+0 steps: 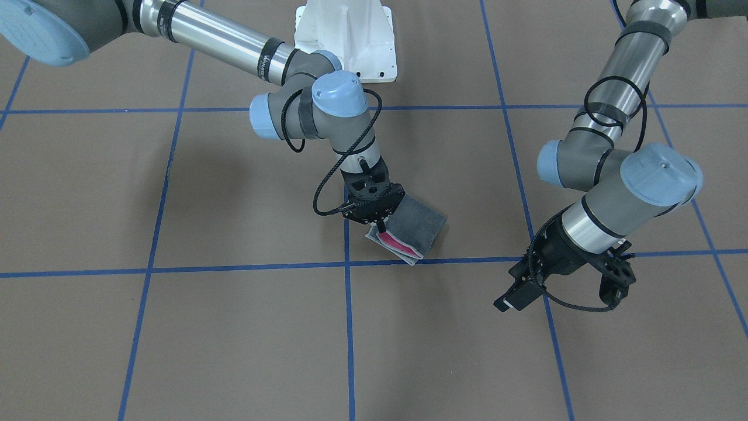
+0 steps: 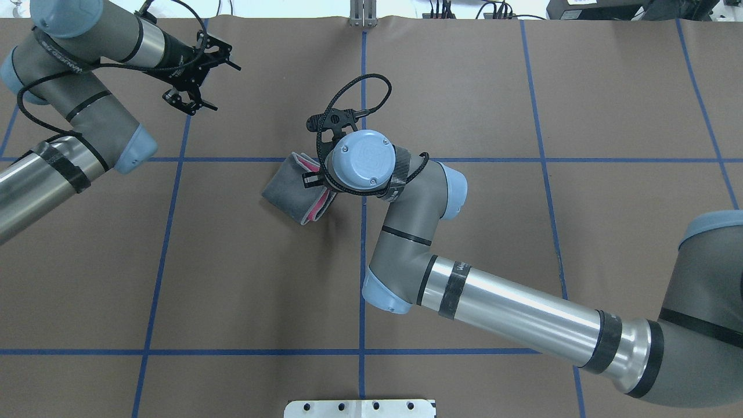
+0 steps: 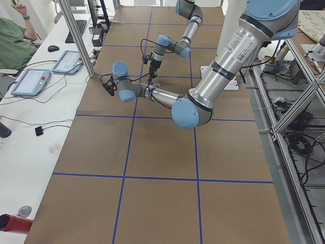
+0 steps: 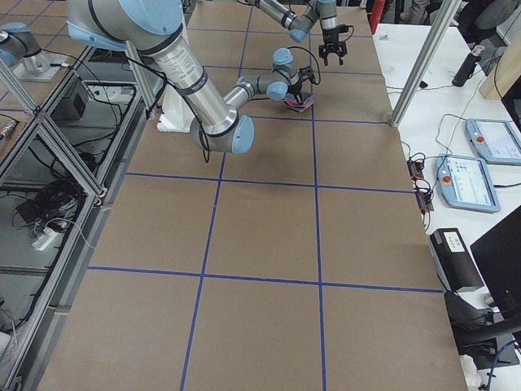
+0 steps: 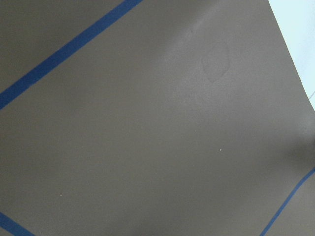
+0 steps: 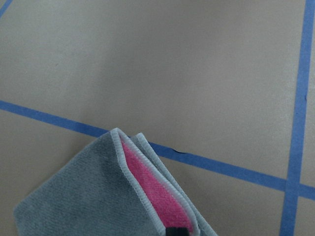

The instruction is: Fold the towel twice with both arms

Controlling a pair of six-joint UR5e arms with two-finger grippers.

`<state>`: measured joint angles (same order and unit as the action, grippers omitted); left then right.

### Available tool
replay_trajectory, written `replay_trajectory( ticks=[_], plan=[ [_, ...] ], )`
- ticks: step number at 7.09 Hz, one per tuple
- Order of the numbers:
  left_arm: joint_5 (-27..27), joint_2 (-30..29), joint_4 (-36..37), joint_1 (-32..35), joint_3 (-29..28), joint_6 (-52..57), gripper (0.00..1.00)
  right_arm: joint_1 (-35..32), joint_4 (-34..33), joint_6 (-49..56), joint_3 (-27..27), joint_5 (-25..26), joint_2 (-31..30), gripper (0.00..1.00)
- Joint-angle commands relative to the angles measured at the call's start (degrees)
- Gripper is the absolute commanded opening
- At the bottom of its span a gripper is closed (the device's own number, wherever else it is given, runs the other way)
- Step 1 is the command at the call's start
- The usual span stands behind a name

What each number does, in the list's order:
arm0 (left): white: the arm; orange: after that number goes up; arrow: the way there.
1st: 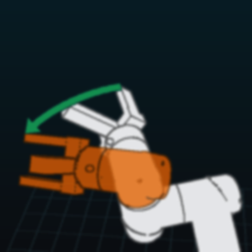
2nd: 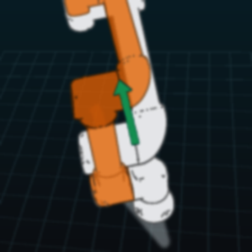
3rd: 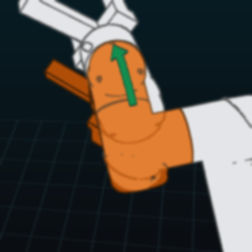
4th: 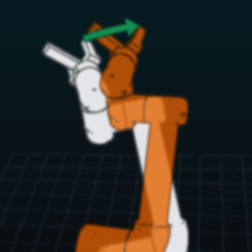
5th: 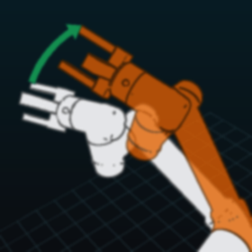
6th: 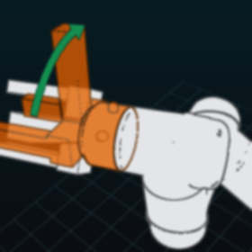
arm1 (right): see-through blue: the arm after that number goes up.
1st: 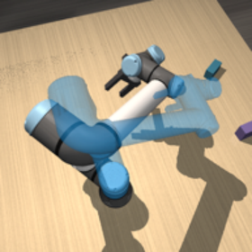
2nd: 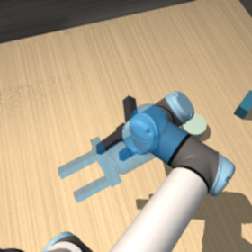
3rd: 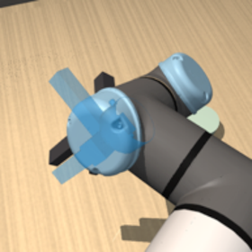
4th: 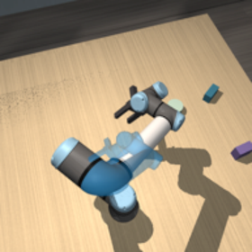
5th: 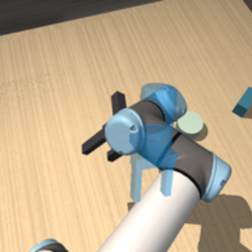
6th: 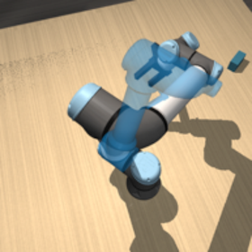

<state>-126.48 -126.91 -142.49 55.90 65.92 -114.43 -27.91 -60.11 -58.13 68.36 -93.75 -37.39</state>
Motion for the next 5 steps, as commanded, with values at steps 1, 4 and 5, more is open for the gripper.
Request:
replay_trajectory(
  ticks=[1, 4, 5],
  plan=[
    [0.0, 0.0, -0.1, 0.0, 0.1, 0.0, 1.0, -0.4, 0.0, 0.1, -0.2, 0.0, -0.5, 0.0],
    [0.0, 0.0, 0.0, -0.1, 0.1, -0.1, 1.0, -2.0, 0.0, 0.9, -0.2, -0.4, -1.0, 0.0],
    [0.0, 0.0, 0.0, -0.1, 0.1, -0.1, 1.0, -2.5, 0.0, 0.9, -0.2, -0.9, -1.1, 0.0]
  ],
)
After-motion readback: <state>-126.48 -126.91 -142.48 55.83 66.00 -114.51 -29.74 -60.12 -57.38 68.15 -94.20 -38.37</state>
